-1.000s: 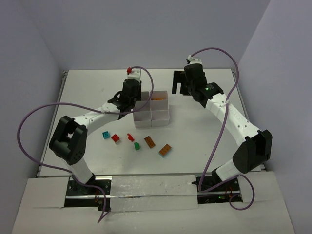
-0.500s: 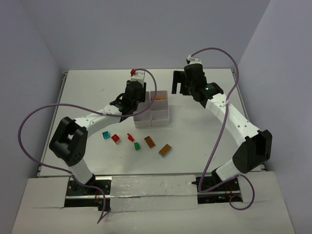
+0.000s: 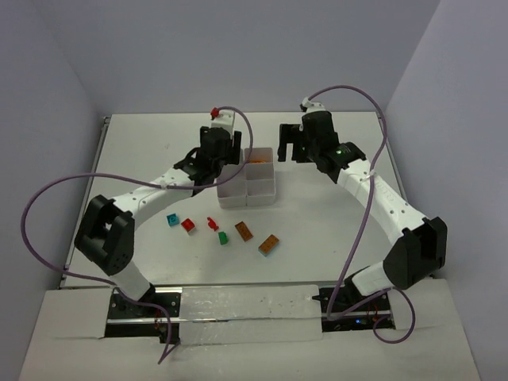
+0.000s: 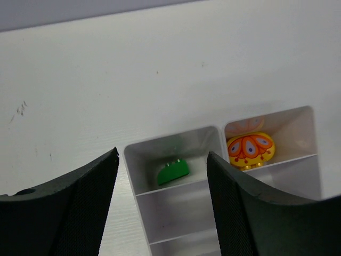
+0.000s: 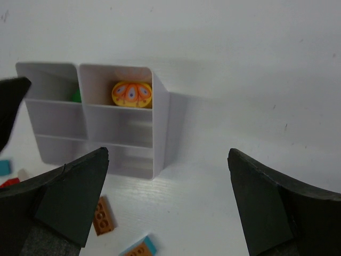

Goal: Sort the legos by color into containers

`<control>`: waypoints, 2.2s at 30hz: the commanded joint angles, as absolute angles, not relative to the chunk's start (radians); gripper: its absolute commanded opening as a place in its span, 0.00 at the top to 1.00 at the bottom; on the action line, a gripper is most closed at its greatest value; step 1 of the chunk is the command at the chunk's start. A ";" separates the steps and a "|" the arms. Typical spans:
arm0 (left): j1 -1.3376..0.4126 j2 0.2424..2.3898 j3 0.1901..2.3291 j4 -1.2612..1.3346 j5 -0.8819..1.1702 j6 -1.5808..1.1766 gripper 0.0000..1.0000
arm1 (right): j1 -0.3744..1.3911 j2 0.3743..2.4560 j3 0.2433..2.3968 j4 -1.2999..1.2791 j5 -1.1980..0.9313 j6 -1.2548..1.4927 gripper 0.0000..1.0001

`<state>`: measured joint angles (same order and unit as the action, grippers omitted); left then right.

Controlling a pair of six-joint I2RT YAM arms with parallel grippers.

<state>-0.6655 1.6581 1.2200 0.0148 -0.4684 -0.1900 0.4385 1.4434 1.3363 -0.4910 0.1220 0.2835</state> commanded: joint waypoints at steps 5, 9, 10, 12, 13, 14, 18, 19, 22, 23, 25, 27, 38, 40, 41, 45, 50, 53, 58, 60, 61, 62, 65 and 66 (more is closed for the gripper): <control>-0.645 1.298 1.227 -0.316 -0.002 -0.103 0.29 | 0.453 1.332 1.224 -0.413 -0.041 0.231 0.00; -0.645 1.172 1.118 -0.549 0.357 0.159 0.25 | 0.446 1.283 1.165 -0.391 -0.089 0.181 0.00; -0.646 1.155 1.099 -0.597 0.408 0.212 0.24 | 0.440 1.276 1.158 -0.390 -0.092 0.175 0.00; -0.645 1.140 1.063 -0.685 0.488 0.309 0.21 | 0.424 1.269 1.149 -0.398 -0.111 0.168 0.00; -0.645 1.159 1.065 -0.711 0.499 0.343 0.21 | 0.412 1.269 1.149 -0.407 -0.125 0.166 0.00; -0.647 1.183 1.075 -0.754 0.513 0.370 0.22 | 0.401 1.270 1.151 -0.416 -0.141 0.161 0.00; -0.659 1.305 1.112 -0.838 0.508 0.418 0.15 | 0.341 1.275 1.158 -0.461 -0.216 0.135 0.00; -0.665 1.339 1.110 -0.841 0.498 0.430 0.15 | 0.320 1.274 1.157 -0.472 -0.229 0.129 0.00; -0.686 1.397 1.099 -0.826 0.439 0.433 0.15 | 0.269 1.265 1.153 -0.486 -0.249 0.124 0.00; -0.693 1.413 1.094 -0.818 0.420 0.436 0.16 | 0.257 1.263 1.152 -0.488 -0.251 0.121 0.00; -0.710 1.473 1.095 -0.790 0.370 0.423 0.19 | 0.228 1.267 1.161 -0.502 -0.247 0.121 0.00; -0.723 1.499 1.093 -0.776 0.361 0.416 0.22 | 0.206 1.276 1.167 -0.513 -0.249 0.121 0.00; -0.752 1.623 1.034 -0.667 0.287 0.437 0.30 | 0.183 1.295 1.195 -0.540 -0.262 0.121 0.00; -0.754 1.641 1.031 -0.668 0.286 0.442 0.32 | 0.183 1.299 1.196 -0.542 -0.261 0.120 0.00; -0.756 1.643 1.027 -0.661 0.280 0.441 0.33 | 0.183 1.300 1.197 -0.542 -0.260 0.120 0.00; -0.763 1.654 1.017 -0.635 0.250 0.437 0.44 | 0.183 1.305 1.198 -0.542 -0.259 0.122 0.00; -0.767 1.654 1.005 -0.602 0.245 0.430 0.61 | 0.182 1.319 1.207 -0.544 -0.262 0.127 0.00; -0.767 1.632 1.013 -0.616 0.263 0.422 0.74 | 0.183 1.322 1.209 -0.543 -0.262 0.126 0.00; -0.763 1.507 1.105 -0.699 0.342 0.391 0.91 | 0.183 1.326 1.215 -0.542 -0.258 0.133 0.00; -0.754 1.453 1.155 -0.699 0.329 0.301 0.99 | 0.183 1.321 1.211 -0.538 -0.245 0.141 0.00; -0.750 1.434 1.201 -0.683 0.297 0.231 1.00 | 0.183 1.321 1.209 -0.535 -0.234 0.148 0.00; -0.745 1.424 1.250 -0.664 0.258 0.167 1.00 | 0.183 1.321 1.207 -0.533 -0.224 0.156 0.00; -0.726 1.437 1.360 -0.623 0.135 0.008 1.00 | 0.183 1.324 1.206 -0.528 -0.200 0.170 0.00; -0.720 1.462 1.393 -0.610 0.061 -0.086 1.00 | 0.183 1.327 1.208 -0.527 -0.195 0.172 0.00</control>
